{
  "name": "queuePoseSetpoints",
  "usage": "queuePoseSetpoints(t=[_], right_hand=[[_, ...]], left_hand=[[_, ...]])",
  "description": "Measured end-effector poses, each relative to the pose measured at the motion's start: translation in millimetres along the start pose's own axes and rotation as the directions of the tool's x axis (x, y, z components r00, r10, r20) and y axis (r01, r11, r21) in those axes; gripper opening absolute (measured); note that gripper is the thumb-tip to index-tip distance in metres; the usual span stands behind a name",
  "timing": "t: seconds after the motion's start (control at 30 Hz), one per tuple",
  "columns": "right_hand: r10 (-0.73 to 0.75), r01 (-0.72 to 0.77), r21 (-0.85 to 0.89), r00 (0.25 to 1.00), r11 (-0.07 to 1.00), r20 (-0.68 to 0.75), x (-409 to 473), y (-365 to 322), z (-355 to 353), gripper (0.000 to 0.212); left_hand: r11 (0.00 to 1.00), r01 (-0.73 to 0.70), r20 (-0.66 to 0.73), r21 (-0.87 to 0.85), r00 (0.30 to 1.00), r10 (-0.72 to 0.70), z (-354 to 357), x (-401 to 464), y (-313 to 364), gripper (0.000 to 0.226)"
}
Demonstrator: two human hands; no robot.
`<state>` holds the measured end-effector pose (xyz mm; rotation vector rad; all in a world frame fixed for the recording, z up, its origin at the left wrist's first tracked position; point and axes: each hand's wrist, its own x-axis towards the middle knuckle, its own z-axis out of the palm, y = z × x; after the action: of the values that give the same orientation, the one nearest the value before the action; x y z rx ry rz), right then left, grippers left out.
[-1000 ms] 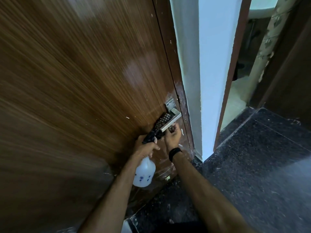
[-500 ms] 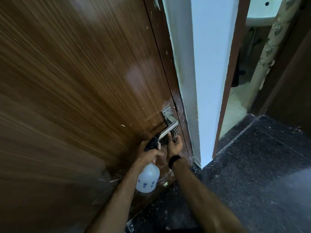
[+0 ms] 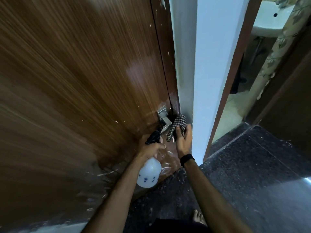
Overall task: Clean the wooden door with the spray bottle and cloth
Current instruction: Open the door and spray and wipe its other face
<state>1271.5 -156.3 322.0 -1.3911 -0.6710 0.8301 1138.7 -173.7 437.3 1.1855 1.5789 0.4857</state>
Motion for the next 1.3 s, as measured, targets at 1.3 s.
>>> queuePoseSetpoints(t=[1.3], right_hand=[[-0.189,0.187,-0.211,0.982,0.959,0.015,12,-79,22,0.027]], left_hand=[[0.993,0.078,0.119,-0.086,0.991,-0.067,-22,-34,7,0.031]])
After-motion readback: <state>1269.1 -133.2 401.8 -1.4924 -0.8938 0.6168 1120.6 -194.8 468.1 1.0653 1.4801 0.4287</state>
